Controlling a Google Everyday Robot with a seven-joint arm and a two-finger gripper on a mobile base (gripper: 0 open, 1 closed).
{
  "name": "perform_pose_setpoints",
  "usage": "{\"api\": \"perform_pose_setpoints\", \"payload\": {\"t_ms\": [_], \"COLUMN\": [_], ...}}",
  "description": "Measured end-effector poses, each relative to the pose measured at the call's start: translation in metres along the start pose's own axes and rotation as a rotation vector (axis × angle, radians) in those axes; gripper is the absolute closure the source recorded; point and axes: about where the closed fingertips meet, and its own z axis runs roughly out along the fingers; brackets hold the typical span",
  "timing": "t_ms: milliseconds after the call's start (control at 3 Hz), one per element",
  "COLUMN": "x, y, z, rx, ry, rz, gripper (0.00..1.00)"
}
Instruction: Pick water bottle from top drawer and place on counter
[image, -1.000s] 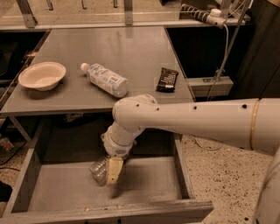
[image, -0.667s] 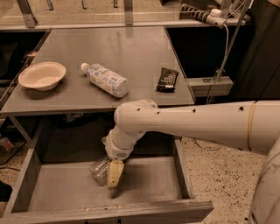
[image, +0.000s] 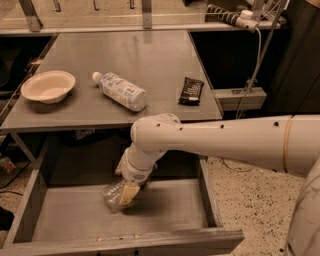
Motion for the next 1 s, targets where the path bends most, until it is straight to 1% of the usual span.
{"api": "perform_pose_setpoints", "payload": {"t_ms": [667, 1000], "x": [0.0, -0.004], "y": [0.0, 0.004], "z": [0.0, -0.015], "rx": [0.0, 0.021], "ry": [0.0, 0.004], "rz": [0.0, 0.034], "gripper": [0.89, 1.0]}}
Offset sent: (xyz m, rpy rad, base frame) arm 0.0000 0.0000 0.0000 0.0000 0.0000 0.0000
